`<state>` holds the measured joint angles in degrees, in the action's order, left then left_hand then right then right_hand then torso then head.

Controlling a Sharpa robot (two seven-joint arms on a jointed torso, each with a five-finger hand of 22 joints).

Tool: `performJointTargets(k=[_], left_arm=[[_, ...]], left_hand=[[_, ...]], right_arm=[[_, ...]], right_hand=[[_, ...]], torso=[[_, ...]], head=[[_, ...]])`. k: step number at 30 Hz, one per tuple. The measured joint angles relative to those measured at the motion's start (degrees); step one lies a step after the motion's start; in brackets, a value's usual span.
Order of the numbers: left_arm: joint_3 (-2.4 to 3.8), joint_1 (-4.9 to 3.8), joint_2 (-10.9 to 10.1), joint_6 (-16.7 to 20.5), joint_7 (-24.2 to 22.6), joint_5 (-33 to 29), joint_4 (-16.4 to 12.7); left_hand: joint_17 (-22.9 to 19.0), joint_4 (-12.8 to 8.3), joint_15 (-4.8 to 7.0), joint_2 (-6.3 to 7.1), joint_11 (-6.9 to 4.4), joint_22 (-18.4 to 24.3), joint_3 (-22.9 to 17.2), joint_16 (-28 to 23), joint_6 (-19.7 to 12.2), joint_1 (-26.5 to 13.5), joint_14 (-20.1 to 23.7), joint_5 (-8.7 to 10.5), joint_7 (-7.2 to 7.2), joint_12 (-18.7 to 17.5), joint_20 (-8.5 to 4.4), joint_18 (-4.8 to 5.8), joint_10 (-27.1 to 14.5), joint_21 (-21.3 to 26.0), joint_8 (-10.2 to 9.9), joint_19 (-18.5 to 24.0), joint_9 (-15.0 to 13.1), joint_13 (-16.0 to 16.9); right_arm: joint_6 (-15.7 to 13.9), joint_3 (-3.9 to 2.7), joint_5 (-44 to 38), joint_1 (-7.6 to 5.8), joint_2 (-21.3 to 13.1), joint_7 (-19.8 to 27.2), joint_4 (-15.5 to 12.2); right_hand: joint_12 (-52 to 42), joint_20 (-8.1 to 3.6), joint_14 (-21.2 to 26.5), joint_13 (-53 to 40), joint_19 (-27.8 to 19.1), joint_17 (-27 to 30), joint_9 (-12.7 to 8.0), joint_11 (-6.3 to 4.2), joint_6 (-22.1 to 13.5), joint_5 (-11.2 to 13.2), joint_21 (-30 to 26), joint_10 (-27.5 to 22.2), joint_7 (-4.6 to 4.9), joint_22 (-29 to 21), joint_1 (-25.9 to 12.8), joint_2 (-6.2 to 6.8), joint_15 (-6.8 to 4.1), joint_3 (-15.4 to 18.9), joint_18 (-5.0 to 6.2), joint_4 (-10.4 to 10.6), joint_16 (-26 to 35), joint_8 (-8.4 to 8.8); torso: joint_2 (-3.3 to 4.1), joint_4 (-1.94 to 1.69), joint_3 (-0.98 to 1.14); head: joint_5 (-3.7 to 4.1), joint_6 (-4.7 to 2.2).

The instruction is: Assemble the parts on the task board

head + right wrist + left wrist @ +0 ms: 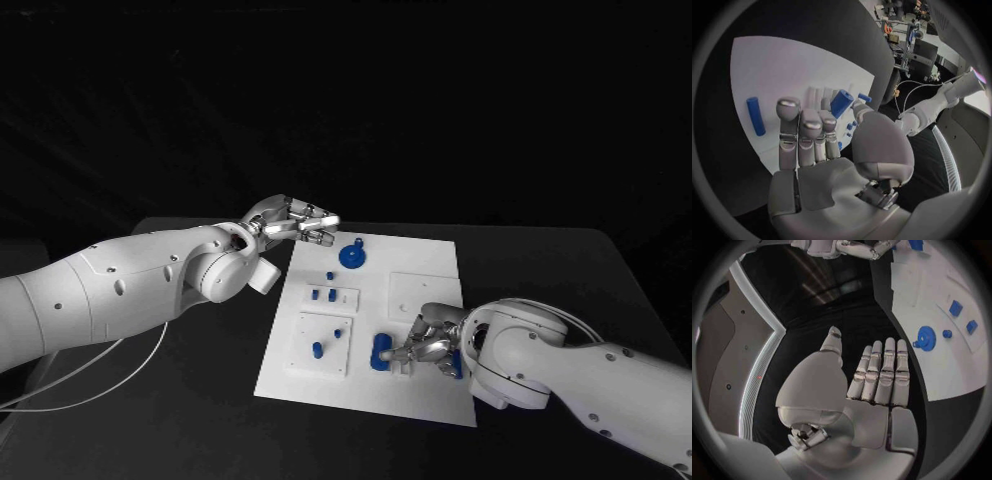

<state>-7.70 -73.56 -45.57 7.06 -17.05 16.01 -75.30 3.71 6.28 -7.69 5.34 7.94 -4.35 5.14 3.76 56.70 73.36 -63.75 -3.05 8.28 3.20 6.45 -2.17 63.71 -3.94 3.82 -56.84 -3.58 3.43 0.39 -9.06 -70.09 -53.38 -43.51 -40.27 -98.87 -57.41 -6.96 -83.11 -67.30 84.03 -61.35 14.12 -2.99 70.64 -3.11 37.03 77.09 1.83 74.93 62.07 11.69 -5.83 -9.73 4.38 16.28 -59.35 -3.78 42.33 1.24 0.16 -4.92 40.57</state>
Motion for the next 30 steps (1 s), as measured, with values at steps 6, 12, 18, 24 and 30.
performJointTargets(k=[6, 12, 18, 24, 30], left_arm=[[0.00, 0.00, -0.03, 0.00, 0.08, 0.00, 0.15], [-0.01, 0.00, -0.06, 0.00, 0.17, 0.02, 0.18], [-0.01, 0.00, -0.09, 0.01, 0.26, 0.04, 0.20], [-0.01, 0.00, -0.09, 0.01, 0.32, 0.08, 0.21], [-0.02, 0.00, -0.08, 0.01, 0.36, 0.10, 0.22]], left_hand=[[0.00, 0.00, 0.00, 0.00, 0.00, 0.00, 0.00, 0.00, 0.00, 0.00, 0.00, 0.00, 0.00, 0.00, 0.00, 0.00, 0.00, 0.00, 0.00, 0.00, 0.00, 0.00], [0.00, 0.00, 0.00, 0.00, 0.00, 0.00, 0.00, 0.00, 0.21, 0.00, 0.00, 0.00, 0.21, 0.00, 0.00, 0.00, 0.00, 0.00, 0.00, 0.00, 0.00, 0.00], [0.00, 0.00, 0.00, 0.00, 0.00, 0.00, 0.00, 0.00, 0.21, 0.00, 0.00, 0.00, 0.21, 0.00, 0.00, 0.00, 0.00, 0.00, 0.00, 0.00, 0.00, 0.00], [0.00, 0.00, 0.00, 0.00, 0.00, 0.00, 0.00, 0.00, 0.21, 0.00, 0.00, 0.00, 0.21, 0.00, 0.00, 0.00, 0.00, 0.00, 0.00, 0.00, 0.00, 0.00], [0.00, 0.00, 0.00, 0.00, 0.00, 0.05, 0.00, 0.00, 0.21, 0.00, 0.00, 0.00, 0.21, 0.00, 0.00, 0.00, 0.00, 0.00, 0.00, 0.00, 0.00, 0.00]], right_arm=[[-0.08, -0.19, 0.05, 0.00, -0.36, 0.07, -0.77], [-0.02, -0.28, 0.00, 0.00, -0.94, 0.37, -1.06], [0.14, -0.31, -0.31, 0.00, -1.05, 1.39, -1.42], [0.18, -0.32, -0.60, 0.00, -0.63, 2.08, -1.33], [0.10, -0.31, -0.97, 0.02, 0.20, 2.19, -0.68]], right_hand=[[0.00, 0.00, 0.00, -0.14, 0.00, 0.00, 0.15, 0.13, 0.00, 0.00, 0.17, 0.13, 0.00, 0.00, 0.46, -0.46, 0.00, -0.27, 0.00, -0.27, 0.00, 0.00], [-0.27, 0.00, 0.00, -0.32, 0.00, 0.10, 0.29, 0.22, 0.42, -0.68, 0.25, 0.22, -0.01, -0.01, 3.29, -1.29, 0.01, -1.82, 0.00, -6.98, 0.00, 0.01], [-0.85, 0.00, 0.04, -0.77, 0.00, 0.12, 0.15, 0.02, 1.32, -1.85, 0.58, 0.43, -0.52, -0.01, 6.11, -2.49, 0.04, -1.78, 0.00, -12.32, 0.00, 0.01], [-1.12, 0.00, 0.04, -1.11, 0.00, 0.12, -0.15, -0.19, 1.70, -2.66, 0.90, 0.64, -0.60, -0.01, 5.50, -3.11, 0.04, -1.75, 0.00, -13.44, 0.00, 0.01], [-1.51, 0.00, 0.04, -1.31, 0.00, 0.05, -0.27, -0.20, 1.77, -3.97, 1.12, 1.04, -0.68, -0.01, 4.94, -3.66, 0.05, -1.75, 0.00, -13.45, -0.28, 0.01]], torso=[[0.00, 0.01, 0.00], [0.00, 0.03, 0.00], [0.01, 0.04, 0.03], [0.01, 0.03, 0.04], [0.03, 0.00, 0.02]], head=[[0.01, 0.05], [0.01, 0.03], [0.04, 0.00], [0.15, -0.01], [0.25, 0.14]])
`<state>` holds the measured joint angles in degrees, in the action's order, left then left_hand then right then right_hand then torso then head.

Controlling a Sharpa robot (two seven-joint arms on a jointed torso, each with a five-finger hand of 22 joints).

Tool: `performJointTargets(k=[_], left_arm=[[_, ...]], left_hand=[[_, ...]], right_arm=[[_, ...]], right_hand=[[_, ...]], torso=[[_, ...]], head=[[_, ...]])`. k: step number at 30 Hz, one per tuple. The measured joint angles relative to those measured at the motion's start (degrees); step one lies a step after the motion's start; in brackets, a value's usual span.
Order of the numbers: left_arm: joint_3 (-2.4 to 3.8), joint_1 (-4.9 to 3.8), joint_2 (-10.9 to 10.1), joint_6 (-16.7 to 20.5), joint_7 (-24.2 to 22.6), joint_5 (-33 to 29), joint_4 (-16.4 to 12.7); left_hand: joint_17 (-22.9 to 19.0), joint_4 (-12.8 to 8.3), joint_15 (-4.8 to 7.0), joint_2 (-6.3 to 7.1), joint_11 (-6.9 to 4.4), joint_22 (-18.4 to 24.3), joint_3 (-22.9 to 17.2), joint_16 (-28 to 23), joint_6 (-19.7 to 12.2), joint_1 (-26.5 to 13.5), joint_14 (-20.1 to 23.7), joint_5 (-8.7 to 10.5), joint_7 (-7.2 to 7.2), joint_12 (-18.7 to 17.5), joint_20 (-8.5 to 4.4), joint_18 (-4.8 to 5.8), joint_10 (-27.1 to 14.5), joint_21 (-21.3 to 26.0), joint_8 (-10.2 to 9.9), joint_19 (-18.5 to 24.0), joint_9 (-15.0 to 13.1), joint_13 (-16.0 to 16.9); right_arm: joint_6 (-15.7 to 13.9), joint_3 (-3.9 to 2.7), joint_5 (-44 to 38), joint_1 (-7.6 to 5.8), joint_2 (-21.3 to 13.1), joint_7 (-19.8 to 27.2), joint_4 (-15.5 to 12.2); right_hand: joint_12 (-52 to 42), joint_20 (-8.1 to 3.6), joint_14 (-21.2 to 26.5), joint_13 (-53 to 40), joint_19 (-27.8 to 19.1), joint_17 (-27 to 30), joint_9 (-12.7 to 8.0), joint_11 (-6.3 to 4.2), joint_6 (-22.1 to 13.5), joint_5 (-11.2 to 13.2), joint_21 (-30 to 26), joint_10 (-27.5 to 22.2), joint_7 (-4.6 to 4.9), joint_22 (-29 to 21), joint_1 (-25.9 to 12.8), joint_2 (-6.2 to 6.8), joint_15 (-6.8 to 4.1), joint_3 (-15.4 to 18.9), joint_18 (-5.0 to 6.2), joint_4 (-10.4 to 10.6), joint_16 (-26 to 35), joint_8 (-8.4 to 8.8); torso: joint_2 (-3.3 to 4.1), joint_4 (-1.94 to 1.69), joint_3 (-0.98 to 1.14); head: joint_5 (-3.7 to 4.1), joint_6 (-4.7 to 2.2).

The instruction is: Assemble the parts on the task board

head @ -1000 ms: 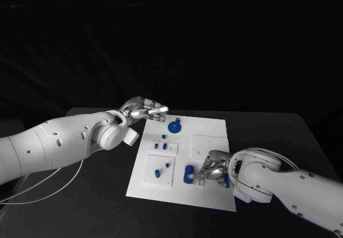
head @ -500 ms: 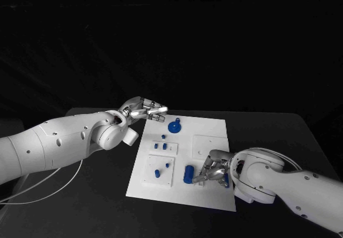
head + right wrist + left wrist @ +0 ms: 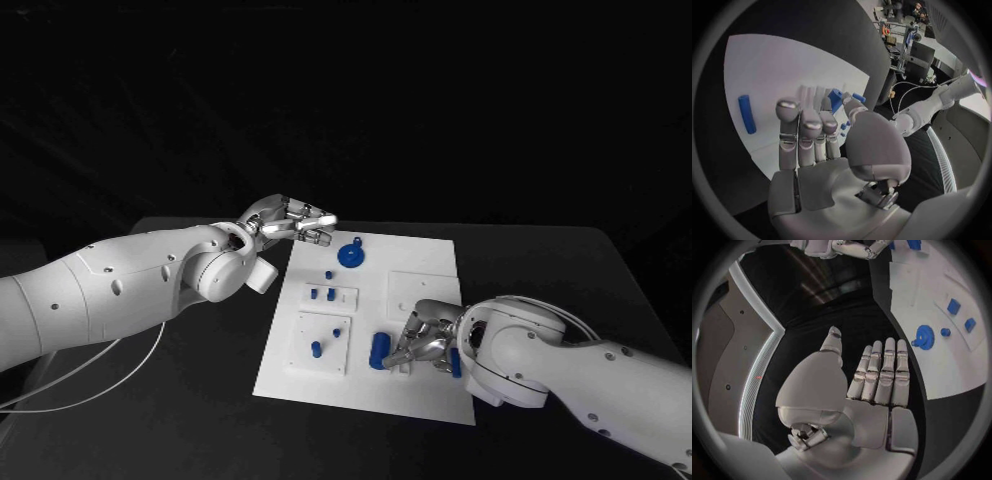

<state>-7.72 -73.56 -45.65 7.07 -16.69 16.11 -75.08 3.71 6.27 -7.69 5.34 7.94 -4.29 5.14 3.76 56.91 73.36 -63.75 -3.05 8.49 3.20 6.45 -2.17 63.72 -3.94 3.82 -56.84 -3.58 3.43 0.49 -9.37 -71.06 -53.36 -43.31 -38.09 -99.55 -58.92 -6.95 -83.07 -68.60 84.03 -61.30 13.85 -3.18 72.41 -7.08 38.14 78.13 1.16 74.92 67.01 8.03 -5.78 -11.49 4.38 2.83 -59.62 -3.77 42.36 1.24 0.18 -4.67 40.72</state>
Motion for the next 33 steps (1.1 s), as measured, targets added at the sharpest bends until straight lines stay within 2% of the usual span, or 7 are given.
performJointTargets(k=[16, 23, 27, 28, 29, 30, 33], left_arm=[[-0.02, 0.00, 0.03, -0.01, 0.08, 0.05, 0.07], [-0.03, 0.00, -0.01, -0.01, 0.12, 0.06, 0.07], [-0.04, 0.00, -0.04, -0.02, 0.15, 0.07, 0.07], [-0.04, 0.00, -0.05, -0.03, 0.17, 0.07, 0.07], [-0.04, 0.00, -0.05, -0.04, 0.18, 0.07, 0.07], [-0.04, 0.00, -0.07, -0.05, 0.19, 0.08, 0.07], [-0.05, 0.00, -0.09, -0.08, 0.23, 0.08, 0.07]], left_hand=[[0.00, 0.00, 0.00, 0.00, 0.00, -0.01, 0.00, 0.00, 0.00, 0.00, 0.00, 0.00, 0.00, 0.00, 0.00, 0.00, 0.00, 0.00, 0.00, 0.00, 0.00, 0.00], [0.00, 0.00, 0.00, 0.00, 0.00, -0.01, 0.00, 0.00, 0.00, 0.00, 0.00, 0.00, 0.00, 0.00, 0.00, 0.00, 0.00, 0.00, 0.00, 0.00, 0.00, 0.00], [0.00, 0.00, 0.00, 0.00, 0.00, -0.01, 0.00, 0.00, 0.00, 0.00, 0.00, 0.00, 0.00, 0.00, 0.00, 0.00, 0.00, 0.00, 0.00, 0.00, 0.00, 0.00], [0.00, 0.00, 0.00, 0.00, 0.00, -0.01, 0.00, 0.00, 0.00, 0.00, 0.00, 0.00, 0.00, 0.00, 0.00, 0.00, 0.00, 0.00, 0.00, 0.00, 0.00, 0.00], [0.00, 0.00, 0.00, 0.00, 0.00, -0.01, 0.00, 0.00, 0.00, 0.00, 0.00, 0.00, 0.00, 0.00, 0.00, 0.00, 0.00, 0.00, 0.00, 0.00, 0.00, 0.00], [0.00, 0.00, 0.00, 0.00, 0.00, -0.01, 0.00, 0.00, 0.00, 0.00, 0.00, 0.00, 0.00, 0.00, 0.00, 0.00, 0.00, 0.00, 0.00, 0.00, 0.00, 0.00], [0.00, 0.00, 0.00, 0.00, 0.00, -0.01, 0.00, 0.00, 0.00, 0.00, 0.00, 0.00, 0.00, 0.00, 0.00, 0.00, 0.00, 0.00, 0.00, 0.00, 0.00, 0.00]], right_arm=[[-0.43, 0.36, -1.60, 0.38, 1.57, -0.59, 1.67], [-0.77, 0.45, -2.74, 0.56, 1.60, -0.87, 1.91], [-0.93, 0.49, -3.28, 0.68, 1.53, -0.90, 1.87], [-0.94, 0.52, -3.36, 0.74, 1.50, -0.91, 1.82], [-0.94, 0.58, -3.38, 0.84, 1.48, -0.91, 1.83], [-0.95, 0.61, -3.38, 0.93, 1.45, -0.94, 1.86], [-1.00, 0.60, -3.27, 0.98, 1.23, -1.10, 2.02]], right_hand=[[-0.28, 0.00, 0.00, -0.69, 0.00, 0.07, -0.18, -0.20, 0.23, -0.92, 0.00, 0.21, -0.24, -0.01, -0.58, -0.58, 0.01, 0.13, -0.56, -0.18, 0.00, 0.00], [-0.28, 0.00, -0.16, -0.98, 0.00, 0.19, -0.40, -0.31, 0.23, -2.96, 0.57, 0.31, -0.24, -0.01, -0.92, -2.14, -0.14, 0.32, -0.53, -2.72, 0.00, 0.00], [-0.28, 0.00, -0.16, -1.05, 0.00, 0.28, -0.50, -0.40, 0.24, -5.02, 0.57, 0.41, -0.25, -0.01, -2.43, -3.65, -0.15, 0.38, -0.52, -2.94, 0.00, 0.00], [-0.28, 0.00, -0.16, -1.05, 0.00, 0.33, -0.50, -0.40, 0.24, -5.36, 0.57, 0.41, -0.25, -0.01, -2.98, -4.72, -0.14, 0.16, -0.52, -2.66, 0.00, 0.00], [-0.28, 0.00, -0.16, -1.11, 0.00, 0.36, -0.55, -0.39, 0.24, -3.95, 0.82, 0.43, -0.25, -0.01, -3.35, -6.32, -0.14, -0.90, -0.52, -2.07, 0.00, 0.00], [-0.28, 0.00, -0.16, -1.15, 0.00, 0.42, -0.63, -0.23, 0.24, -2.34, 0.89, 0.59, -0.25, -0.01, -3.79, -6.78, -0.14, -3.16, -0.52, -1.97, 0.00, 0.00], [-0.28, 0.00, -0.16, -1.21, 0.00, 0.49, -0.53, -0.20, 0.26, -2.29, 0.90, 0.62, -0.27, -0.01, -5.63, -5.51, -0.14, -6.89, -0.51, -2.62, 0.00, 0.00]], torso=[[0.01, -0.04, -0.05], [-0.03, -0.02, -0.05], [-0.03, -0.01, -0.03], [-0.03, -0.01, -0.02], [-0.03, -0.01, -0.02], [-0.03, -0.01, -0.02], [-0.03, -0.01, -0.02]], head=[[-0.24, 0.44], [-0.15, 0.53], [-0.12, 0.55], [-0.12, 0.55], [-0.12, 0.57], [-0.12, 0.58], [-0.12, 0.63]])
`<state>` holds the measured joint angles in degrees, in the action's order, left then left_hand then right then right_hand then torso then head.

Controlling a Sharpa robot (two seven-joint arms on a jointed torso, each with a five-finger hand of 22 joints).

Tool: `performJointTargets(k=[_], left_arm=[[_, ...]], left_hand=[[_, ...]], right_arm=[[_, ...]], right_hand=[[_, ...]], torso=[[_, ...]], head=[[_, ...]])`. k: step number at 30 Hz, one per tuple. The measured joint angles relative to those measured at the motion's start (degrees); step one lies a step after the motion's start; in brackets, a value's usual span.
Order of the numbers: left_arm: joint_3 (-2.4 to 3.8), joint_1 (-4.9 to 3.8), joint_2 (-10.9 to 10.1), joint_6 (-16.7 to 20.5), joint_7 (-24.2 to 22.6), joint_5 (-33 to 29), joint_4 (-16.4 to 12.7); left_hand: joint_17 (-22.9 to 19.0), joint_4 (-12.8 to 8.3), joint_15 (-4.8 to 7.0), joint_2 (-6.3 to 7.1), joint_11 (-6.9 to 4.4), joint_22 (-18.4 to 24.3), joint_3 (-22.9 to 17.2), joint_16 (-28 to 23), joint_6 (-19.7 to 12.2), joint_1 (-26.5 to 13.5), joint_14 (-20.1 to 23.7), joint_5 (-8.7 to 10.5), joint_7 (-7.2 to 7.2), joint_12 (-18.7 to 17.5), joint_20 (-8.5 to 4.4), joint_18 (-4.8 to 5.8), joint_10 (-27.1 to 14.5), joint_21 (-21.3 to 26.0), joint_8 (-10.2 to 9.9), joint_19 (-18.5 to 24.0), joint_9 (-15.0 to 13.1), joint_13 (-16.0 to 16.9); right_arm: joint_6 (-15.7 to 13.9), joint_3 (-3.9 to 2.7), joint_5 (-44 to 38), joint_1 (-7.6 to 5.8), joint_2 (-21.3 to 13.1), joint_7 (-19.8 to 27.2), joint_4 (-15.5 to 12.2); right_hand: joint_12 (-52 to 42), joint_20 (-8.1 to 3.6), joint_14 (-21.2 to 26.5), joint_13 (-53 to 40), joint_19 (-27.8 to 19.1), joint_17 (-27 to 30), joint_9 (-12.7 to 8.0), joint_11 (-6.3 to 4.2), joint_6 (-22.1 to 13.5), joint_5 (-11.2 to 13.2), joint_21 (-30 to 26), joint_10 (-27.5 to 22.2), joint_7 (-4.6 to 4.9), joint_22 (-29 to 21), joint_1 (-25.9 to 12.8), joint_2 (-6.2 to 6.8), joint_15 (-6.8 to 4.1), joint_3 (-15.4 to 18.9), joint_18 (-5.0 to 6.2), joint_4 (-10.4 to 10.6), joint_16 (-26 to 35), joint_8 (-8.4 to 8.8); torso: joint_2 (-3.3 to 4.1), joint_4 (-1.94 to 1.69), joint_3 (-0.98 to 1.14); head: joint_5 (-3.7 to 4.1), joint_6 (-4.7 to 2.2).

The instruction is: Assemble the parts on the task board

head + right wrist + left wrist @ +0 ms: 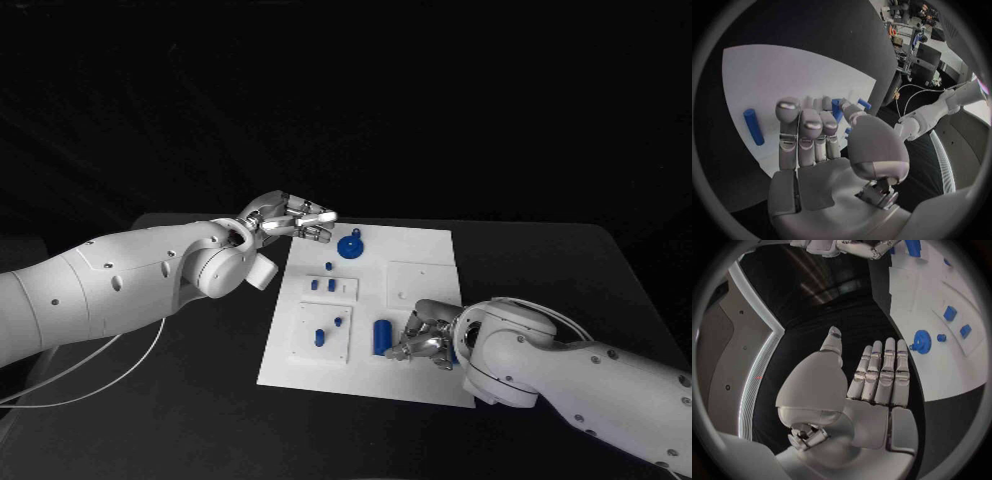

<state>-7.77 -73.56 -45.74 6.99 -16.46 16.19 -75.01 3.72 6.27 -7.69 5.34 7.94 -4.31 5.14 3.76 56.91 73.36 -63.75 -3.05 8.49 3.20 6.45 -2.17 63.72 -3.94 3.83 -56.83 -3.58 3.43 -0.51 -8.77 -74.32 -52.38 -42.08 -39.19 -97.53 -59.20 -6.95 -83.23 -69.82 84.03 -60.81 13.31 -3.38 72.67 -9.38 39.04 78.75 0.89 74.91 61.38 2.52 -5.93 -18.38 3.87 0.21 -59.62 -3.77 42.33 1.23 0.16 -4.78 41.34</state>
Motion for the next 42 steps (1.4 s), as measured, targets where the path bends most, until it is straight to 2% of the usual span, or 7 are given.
performJointTargets(k=[14, 20, 25, 30, 34, 38, 42], left_arm=[[-0.02, 0.00, -0.08, -0.15, 0.17, 0.04, 0.04], [-0.02, 0.00, -0.10, -0.18, 0.21, 0.06, 0.04], [-0.02, 0.00, -0.14, -0.19, 0.25, 0.09, 0.05], [-0.03, 0.00, -0.30, -0.19, 0.25, 0.10, 0.08], [-0.04, 0.00, -0.37, -0.12, 0.20, 0.11, 0.13], [-0.05, 0.00, -0.37, 0.01, 0.04, 0.10, 0.11], [-0.08, 0.00, -0.38, 0.26, -0.18, 0.04, -0.02]], left_hand=[[0.00, 0.00, 0.00, 0.00, 0.00, 0.00, 0.00, 0.00, 0.00, 0.00, 0.00, 0.00, 0.00, 0.00, 0.00, 0.00, 0.00, 0.00, 0.00, 0.00, 0.00, 0.00], [0.00, 0.00, 0.00, 0.00, 0.00, -0.01, 0.00, 0.00, 0.00, 0.00, 0.00, 0.00, 0.00, 0.00, 0.00, 0.00, 0.00, 0.00, 0.00, 0.00, 0.00, 0.00], [0.00, 0.00, 0.00, -0.30, 0.00, -0.01, 0.00, 0.00, 0.00, 0.30, 0.00, 0.00, 0.00, 0.00, 0.00, 0.00, 0.00, 0.00, 0.00, 0.00, 0.00, 0.00], [0.00, 0.00, 0.00, -0.30, 0.00, -0.01, 0.00, 0.00, 0.00, 0.30, 0.00, 0.00, 0.00, 0.00, 0.00, 0.00, 0.00, 0.00, 0.00, 0.00, 0.00, 0.00], [0.00, 0.00, 0.00, -0.30, 0.00, -0.01, 0.00, 0.00, 0.00, 0.30, 0.00, 0.00, 0.00, 0.00, 0.00, 0.00, 0.00, 0.00, 0.00, 0.00, 0.00, 0.00], [0.00, -0.32, 0.00, -0.48, 0.00, -0.01, 0.31, 0.00, 0.00, 0.48, 0.00, 0.00, 0.00, 0.00, 0.00, 0.00, 0.00, -0.26, 0.00, 0.00, 0.00, 0.00], [0.00, -0.71, 0.23, -0.80, -0.38, -0.03, 0.41, 0.00, 0.21, 0.26, -0.88, 0.00, 0.21, 0.00, -0.01, -0.01, 0.52, -0.56, 0.00, -0.26, 0.00, 0.00]], right_arm=[[0.55, -0.06, 1.91, 0.47, -0.03, -0.14, 0.28], [0.64, -0.06, 2.23, 0.69, -0.41, -0.17, 0.30], [0.36, -0.14, 2.29, 0.80, -1.66, -0.01, -0.27], [-0.31, -2.01, 2.45, 0.93, -3.73, 0.64, -1.04], [-1.02, -4.54, 2.81, 0.87, -5.42, 1.69, -1.41], [-1.35, -7.23, 3.81, 0.82, -7.46, 3.11, -0.89], [-0.95, -8.47, 4.96, 0.79, -9.66, 3.75, 1.13]], right_hand=[[0.00, 0.00, 0.00, -0.09, 0.00, 0.21, 0.42, 0.00, 0.00, -1.72, 0.00, 0.00, 0.00, 0.00, -0.30, 0.81, 0.00, 3.32, 0.01, -3.22, 0.00, 0.00], [0.00, 0.00, 0.01, -0.08, 0.00, 0.22, 0.34, 0.00, 0.00, -1.72, 0.00, 0.00, 0.00, 0.00, -0.28, 0.83, 0.01, 3.68, 0.02, -3.12, 0.00, -0.03], [0.00, 0.00, 0.01, -0.12, 0.00, 0.50, 0.12, 0.00, 0.00, -1.72, 0.00, 0.00, 0.00, 0.00, 0.50, 2.69, 0.01, 3.73, 0.02, -1.73, 0.00, -0.04], [0.00, 0.00, 0.01, -0.12, 0.00, 0.54, -0.07, 0.00, -0.97, -1.04, 0.00, -0.01, 0.59, 0.00, 2.04, 4.37, 0.01, 3.42, 0.02, 0.61, 0.00, 0.00], [0.00, 0.00, 0.01, -0.12, 0.00, 0.60, -0.35, 0.22, -2.05, -0.76, 0.00, -0.22, 0.94, 0.00, 2.85, 5.17, 0.01, 3.59, 0.03, 1.06, 0.17, 0.00], [0.01, 0.00, 0.01, -0.11, 0.00, 0.61, -0.42, 0.42, -2.05, 0.05, 0.00, -0.02, 0.94, 0.00, 4.34, 4.77, 0.01, 3.49, 0.03, 0.58, 0.21, 0.00], [0.01, 0.00, 0.01, 0.15, 0.00, 0.79, 1.33, 0.42, -1.63, 0.05, -0.24, -0.02, 0.52, 0.00, 4.84, 4.27, 0.01, 4.48, 0.03, -0.97, 0.21, 0.00]], torso=[[0.00, -0.03, 0.01], [0.00, -0.03, -0.02], [-0.01, -0.02, 0.00], [-0.01, 0.04, 0.07], [-0.02, 0.09, 0.07], [-0.02, 0.14, 0.07], [-0.02, 0.13, 0.07]], head=[[0.04, 0.09], [-0.02, 0.05], [-0.08, -0.05], [-0.09, -0.29], [0.12, -0.58], [0.60, -0.88], [1.13, -1.18]])
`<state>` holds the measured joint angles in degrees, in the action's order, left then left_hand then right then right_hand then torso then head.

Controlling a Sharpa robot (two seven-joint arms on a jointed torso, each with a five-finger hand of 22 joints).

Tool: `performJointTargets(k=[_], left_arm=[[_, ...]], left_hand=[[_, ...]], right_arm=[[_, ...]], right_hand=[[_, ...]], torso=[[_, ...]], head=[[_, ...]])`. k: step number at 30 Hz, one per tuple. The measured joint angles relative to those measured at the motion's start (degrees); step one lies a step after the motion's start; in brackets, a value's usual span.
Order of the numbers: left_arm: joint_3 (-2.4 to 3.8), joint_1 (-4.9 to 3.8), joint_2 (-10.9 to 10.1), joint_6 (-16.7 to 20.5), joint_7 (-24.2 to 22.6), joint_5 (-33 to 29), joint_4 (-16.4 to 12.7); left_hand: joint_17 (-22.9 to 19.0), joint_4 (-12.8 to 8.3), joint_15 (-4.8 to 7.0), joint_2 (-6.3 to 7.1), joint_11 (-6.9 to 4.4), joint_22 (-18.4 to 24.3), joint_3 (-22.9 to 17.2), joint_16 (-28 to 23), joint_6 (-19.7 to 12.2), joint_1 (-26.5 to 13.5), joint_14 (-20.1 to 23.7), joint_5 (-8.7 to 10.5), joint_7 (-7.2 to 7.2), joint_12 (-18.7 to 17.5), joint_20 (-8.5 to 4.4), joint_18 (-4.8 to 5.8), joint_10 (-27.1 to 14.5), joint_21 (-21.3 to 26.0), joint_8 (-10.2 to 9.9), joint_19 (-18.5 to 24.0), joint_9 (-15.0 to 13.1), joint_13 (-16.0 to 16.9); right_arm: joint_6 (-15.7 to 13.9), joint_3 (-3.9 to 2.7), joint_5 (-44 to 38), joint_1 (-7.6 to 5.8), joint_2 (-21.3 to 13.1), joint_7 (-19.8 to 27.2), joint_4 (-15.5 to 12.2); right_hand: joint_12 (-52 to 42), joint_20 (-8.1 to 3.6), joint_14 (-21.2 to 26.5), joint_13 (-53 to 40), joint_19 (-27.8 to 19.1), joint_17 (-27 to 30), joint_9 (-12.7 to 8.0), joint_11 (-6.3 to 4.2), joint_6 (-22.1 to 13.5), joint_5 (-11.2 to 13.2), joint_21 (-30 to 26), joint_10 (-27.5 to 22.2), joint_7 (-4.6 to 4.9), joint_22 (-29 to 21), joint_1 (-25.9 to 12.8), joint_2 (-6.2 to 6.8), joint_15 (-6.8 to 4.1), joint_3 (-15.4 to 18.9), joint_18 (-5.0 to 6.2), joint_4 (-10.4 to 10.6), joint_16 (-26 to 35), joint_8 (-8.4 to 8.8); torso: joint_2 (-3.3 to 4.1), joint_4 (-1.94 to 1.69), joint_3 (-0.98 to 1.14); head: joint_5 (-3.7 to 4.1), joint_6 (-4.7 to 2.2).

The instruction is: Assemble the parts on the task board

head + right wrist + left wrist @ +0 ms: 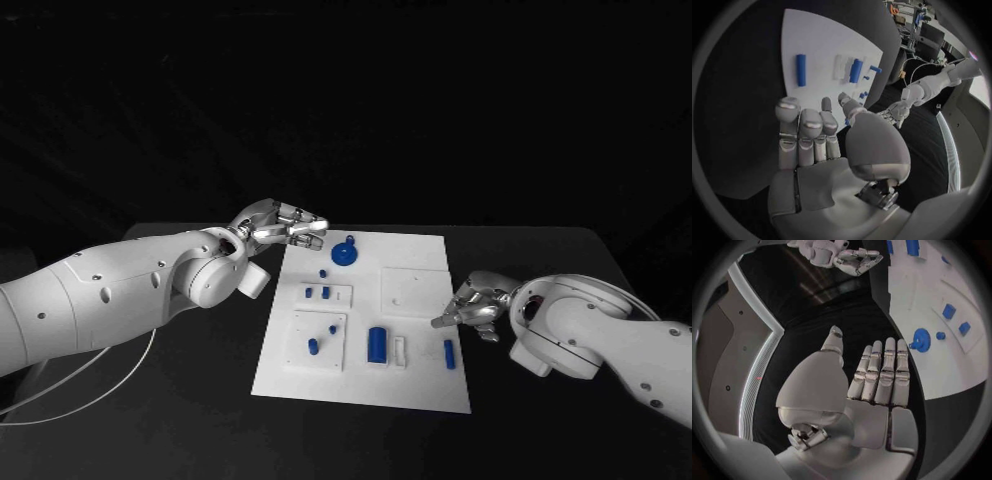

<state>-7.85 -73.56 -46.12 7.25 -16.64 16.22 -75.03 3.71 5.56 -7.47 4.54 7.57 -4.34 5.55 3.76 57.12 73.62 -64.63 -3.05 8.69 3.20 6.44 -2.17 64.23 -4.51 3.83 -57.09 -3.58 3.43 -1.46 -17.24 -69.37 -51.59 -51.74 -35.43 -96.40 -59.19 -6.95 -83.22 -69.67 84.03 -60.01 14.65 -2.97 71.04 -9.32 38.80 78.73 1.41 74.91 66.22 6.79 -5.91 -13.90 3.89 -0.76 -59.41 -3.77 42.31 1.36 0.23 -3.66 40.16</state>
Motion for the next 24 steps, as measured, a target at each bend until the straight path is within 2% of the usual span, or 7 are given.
performJointTargets(k=[4, 5, 7, 12, 16, 24], left_arm=[[0.00, 0.00, -0.11, 0.37, -0.27, -0.06, -0.23], [-0.01, 0.00, -0.15, 0.46, -0.33, -0.08, -0.26], [-0.02, 0.00, -0.22, 0.65, -0.47, -0.11, -0.30], [-0.02, 0.00, -0.24, 0.97, -0.66, -0.18, -0.40], [-0.04, 0.00, -0.21, 1.16, -0.75, -0.21, -0.50], [-0.06, 0.01, -0.24, 1.36, -0.83, -0.21, -0.67]], left_hand=[[0.00, -0.85, 0.29, -0.38, -0.03, -0.06, 0.39, 0.00, 0.20, -0.35, -0.28, 0.00, -0.20, 0.00, -0.12, 0.00, 0.39, -0.12, 0.00, -0.50, 0.00, 0.00], [0.00, -1.24, 0.29, -0.81, -0.20, -0.06, 0.51, 0.00, 0.20, -0.36, -0.28, 0.00, -0.20, 0.00, -0.30, -0.01, 0.56, -0.12, 0.00, -0.68, 0.00, 0.00], [0.00, -1.31, 0.33, -0.83, -0.21, -0.06, 0.58, 0.00, 0.20, -0.39, -0.65, 0.00, -0.20, 0.00, -0.30, 0.00, 0.57, -0.12, 0.00, -0.67, 0.00, 0.00], [0.00, -1.31, 0.29, -0.83, -0.20, -0.06, 0.58, 0.00, 0.20, -0.39, -0.68, 0.00, -0.20, 0.00, -0.30, 0.00, 0.57, -0.12, 0.00, -0.67, 0.00, 0.00], [0.00, -1.31, 0.29, -0.83, -0.15, -0.06, 0.58, 0.00, 0.20, -0.39, -0.68, 0.00, -0.20, 0.00, -0.30, -0.01, 0.62, -0.12, 0.00, -0.67, 0.00, 0.00], [0.00, -1.47, 0.50, -1.04, -0.31, -0.06, 0.73, 0.00, 0.20, -0.59, -0.89, 0.00, -0.20, 0.00, -0.30, 0.00, 1.49, -0.12, 0.00, -0.67, 0.00, 0.00]], right_arm=[[1.05, -0.38, 0.70, 0.03, -1.59, -0.03, 1.50], [1.36, -0.45, 0.75, 0.04, -1.88, -0.12, 1.66], [2.18, -0.55, 0.75, 0.04, -2.48, -0.47, 1.75], [4.56, -0.54, 0.14, 0.43, -3.20, -1.91, 1.21], [6.29, -0.13, -0.76, 1.47, -3.10, -2.98, 0.68], [7.08, 0.83, -2.91, 2.63, -1.90, -3.90, 0.44]], right_hand=[[0.00, 0.00, 0.00, 0.11, 0.00, -0.03, 3.20, 0.00, 0.12, 0.50, 0.00, 0.00, -0.12, 0.00, 0.00, 0.00, 0.00, 0.20, 0.00, -0.20, 0.00, 0.00], [0.00, 0.00, 0.00, 0.11, 0.00, -0.06, 3.72, 0.00, 0.12, 0.50, 0.00, 0.00, -0.12, 0.00, 0.00, 0.00, 0.00, 0.20, 0.00, -0.20, 0.00, 0.00], [0.00, 0.00, 0.00, 0.11, 0.00, -0.13, 4.57, 0.00, 0.12, 1.18, 0.00, 0.00, -0.12, 0.00, 0.00, 0.00, 0.00, -0.07, 0.00, 0.07, 0.00, 0.00], [0.74, 0.00, 0.02, 0.57, 0.00, -0.15, 5.82, -0.21, 0.12, 5.23, -0.35, -0.21, -0.12, 0.00, -0.88, 0.88, 0.03, -1.06, 0.00, 2.72, 0.00, 0.00], [0.76, 0.00, 0.03, 0.70, 0.00, -0.15, 6.58, -0.21, -0.03, 6.00, -0.63, -0.21, 0.04, 0.00, -1.37, 1.54, 0.03, -1.39, 0.00, 4.79, 0.00, 0.00], [0.76, 0.00, 0.03, 0.70, 0.00, -0.45, 7.24, -0.21, -0.03, 6.22, -0.65, -0.21, 0.04, -0.01, -1.29, 2.81, 0.04, -0.92, 0.01, 6.82, 0.00, 0.00]], torso=[[0.01, 0.00, 0.00], [0.01, 0.00, 0.00], [0.03, 0.00, 0.00], [0.03, -0.02, -0.03], [0.03, -0.08, -0.06], [0.03, -0.21, -0.10]], head=[[0.48, -0.16], [0.62, -0.18], [0.86, -0.21], [1.24, -0.26], [1.43, -0.27], [1.63, -0.15]])
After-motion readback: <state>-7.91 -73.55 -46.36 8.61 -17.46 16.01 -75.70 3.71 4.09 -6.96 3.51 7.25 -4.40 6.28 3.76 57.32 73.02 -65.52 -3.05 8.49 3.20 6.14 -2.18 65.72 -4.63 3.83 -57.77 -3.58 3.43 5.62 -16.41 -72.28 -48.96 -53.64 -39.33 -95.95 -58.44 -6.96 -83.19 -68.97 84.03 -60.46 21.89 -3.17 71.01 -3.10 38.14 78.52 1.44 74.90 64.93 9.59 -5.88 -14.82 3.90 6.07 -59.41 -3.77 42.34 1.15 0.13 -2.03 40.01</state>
